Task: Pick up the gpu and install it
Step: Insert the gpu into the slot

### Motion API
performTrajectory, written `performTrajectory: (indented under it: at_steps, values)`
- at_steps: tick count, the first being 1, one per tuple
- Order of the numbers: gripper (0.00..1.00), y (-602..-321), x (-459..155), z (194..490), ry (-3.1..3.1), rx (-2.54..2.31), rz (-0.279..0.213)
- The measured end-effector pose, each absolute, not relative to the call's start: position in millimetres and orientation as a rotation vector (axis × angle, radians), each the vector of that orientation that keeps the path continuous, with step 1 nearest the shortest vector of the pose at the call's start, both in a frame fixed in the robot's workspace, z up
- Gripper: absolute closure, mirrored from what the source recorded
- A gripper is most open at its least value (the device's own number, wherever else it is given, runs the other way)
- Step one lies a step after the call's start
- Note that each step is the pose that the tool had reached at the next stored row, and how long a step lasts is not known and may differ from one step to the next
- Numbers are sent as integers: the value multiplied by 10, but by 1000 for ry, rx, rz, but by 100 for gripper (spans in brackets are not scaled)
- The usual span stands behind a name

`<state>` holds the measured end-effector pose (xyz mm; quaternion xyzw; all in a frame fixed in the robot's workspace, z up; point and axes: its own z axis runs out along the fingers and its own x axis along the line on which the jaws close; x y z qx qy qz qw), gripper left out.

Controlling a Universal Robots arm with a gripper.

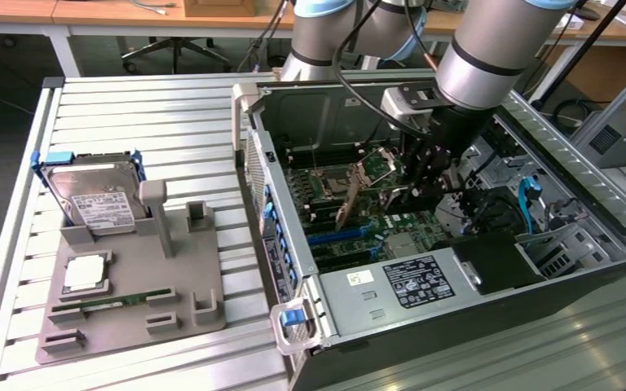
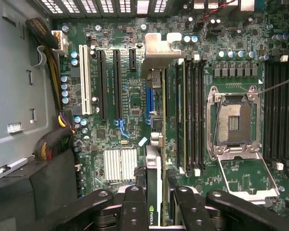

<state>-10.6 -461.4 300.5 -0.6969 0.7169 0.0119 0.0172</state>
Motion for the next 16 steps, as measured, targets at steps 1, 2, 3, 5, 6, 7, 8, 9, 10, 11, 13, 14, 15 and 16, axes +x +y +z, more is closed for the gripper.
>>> performTrajectory:
  at_steps: [1,2,3,5,6,7,8,9,10,11,13,14,15,16]
  values:
    - [73,-4614,-109,3004,2228,-2166,37]
    - [73,-4614,-111,3003,2228,-2166,37]
    - [73,-4615,-114,3002,2228,-2166,37]
    - [73,-4615,-119,3000,2228,-2166,37]
    - [73,-4615,-122,2999,2228,-2166,37]
    - [73,-4615,-124,2998,2228,-2166,37]
    - [73,-4615,-126,2997,2228,-2166,37]
    - [73,-4615,-129,2996,2228,-2166,37]
    - [73,-4615,-133,2995,2228,-2166,37]
    - [73,-4615,-137,2994,2228,-2166,37]
    - [73,-4615,-145,2990,2228,-2166,37]
    - [73,-4615,-148,2989,2228,-2166,37]
    - [73,-4615,-151,2988,2228,-2166,37]
    - [73,-4615,-155,2987,2228,-2166,37]
